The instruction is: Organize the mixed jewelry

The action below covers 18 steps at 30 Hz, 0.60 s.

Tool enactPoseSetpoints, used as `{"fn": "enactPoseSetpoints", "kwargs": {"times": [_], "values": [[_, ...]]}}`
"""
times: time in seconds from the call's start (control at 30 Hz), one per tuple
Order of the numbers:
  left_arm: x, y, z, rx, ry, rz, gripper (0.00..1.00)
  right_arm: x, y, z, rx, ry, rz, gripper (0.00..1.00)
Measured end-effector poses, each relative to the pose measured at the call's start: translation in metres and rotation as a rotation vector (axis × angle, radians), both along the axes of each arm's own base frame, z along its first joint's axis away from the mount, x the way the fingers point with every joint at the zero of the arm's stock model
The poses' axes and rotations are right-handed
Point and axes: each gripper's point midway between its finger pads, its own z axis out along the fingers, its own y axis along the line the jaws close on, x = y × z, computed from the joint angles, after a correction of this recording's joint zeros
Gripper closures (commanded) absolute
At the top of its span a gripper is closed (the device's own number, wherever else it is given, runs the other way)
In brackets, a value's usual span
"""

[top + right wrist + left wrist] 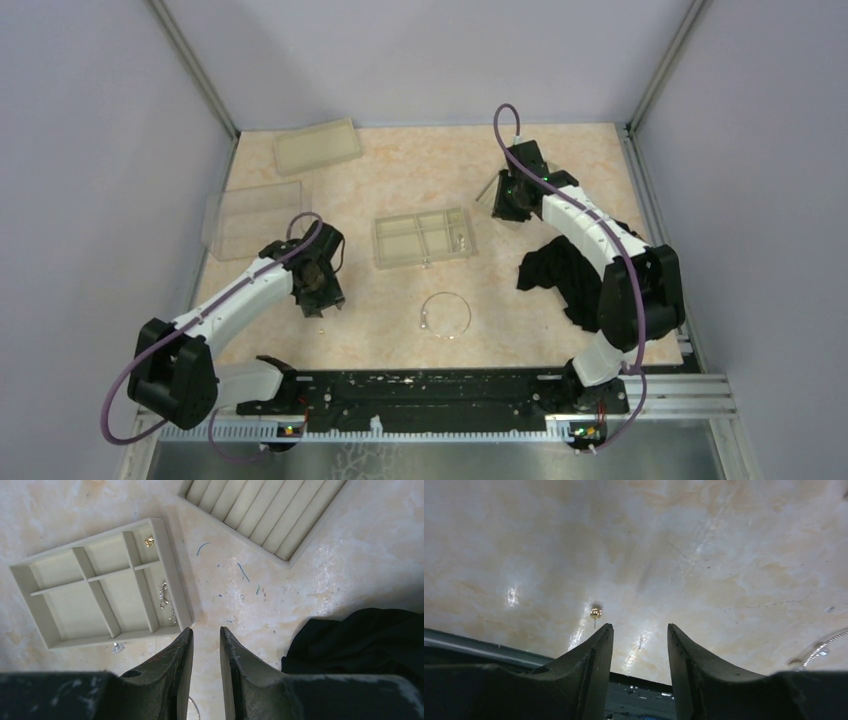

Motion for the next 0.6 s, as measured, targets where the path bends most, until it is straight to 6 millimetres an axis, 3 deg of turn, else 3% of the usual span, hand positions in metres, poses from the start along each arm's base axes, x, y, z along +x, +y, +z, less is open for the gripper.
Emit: {"fn": "enactPoseSetpoints", "kwargs": {"times": [0.23, 0.6], "values": [[-0.027, 0.011, -0.019, 0.008, 0.066, 0.109, 0.48, 0.001, 0.005, 0.001, 0.011, -0.008, 0.013, 0.74], [-0.039, 0.018, -0.034, 0.016, 0.095, 0.220, 0.49, 0.000, 0.007, 0.000, 0.009, -0.003, 0.037, 0.73]]}}
